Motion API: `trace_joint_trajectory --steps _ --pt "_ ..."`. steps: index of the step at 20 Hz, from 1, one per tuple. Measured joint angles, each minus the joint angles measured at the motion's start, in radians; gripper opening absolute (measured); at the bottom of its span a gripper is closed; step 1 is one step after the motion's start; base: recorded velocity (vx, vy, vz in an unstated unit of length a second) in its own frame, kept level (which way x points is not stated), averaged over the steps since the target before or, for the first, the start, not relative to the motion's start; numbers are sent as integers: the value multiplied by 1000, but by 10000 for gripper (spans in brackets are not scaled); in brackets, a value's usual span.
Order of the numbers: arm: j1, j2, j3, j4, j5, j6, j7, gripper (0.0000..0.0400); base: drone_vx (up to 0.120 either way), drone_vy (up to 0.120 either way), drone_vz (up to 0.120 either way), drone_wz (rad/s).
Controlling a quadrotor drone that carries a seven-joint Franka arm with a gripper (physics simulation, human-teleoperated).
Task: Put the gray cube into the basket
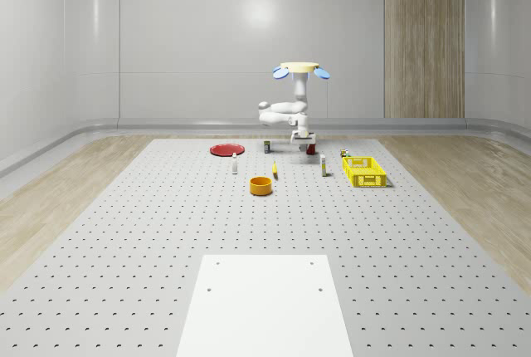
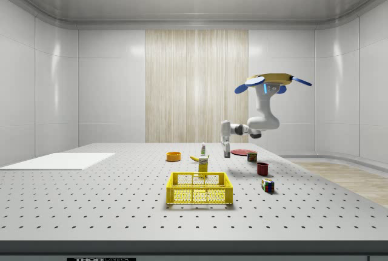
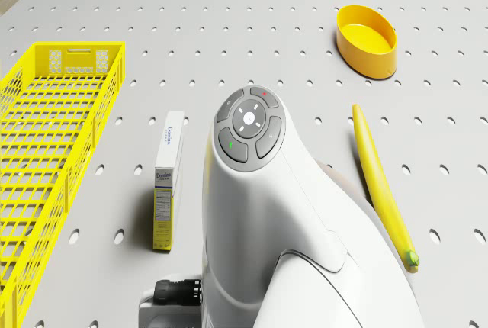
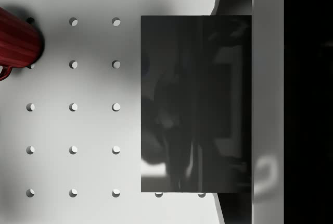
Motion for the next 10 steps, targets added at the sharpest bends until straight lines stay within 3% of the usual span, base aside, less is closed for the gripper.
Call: trace_joint_trajectory --steps 6,10 --pt "-4 -16 7 0 12 13 4 250 120 120 13 0" --pt "-6 -27 10 0 17 23 6 250 120 120 120 0"
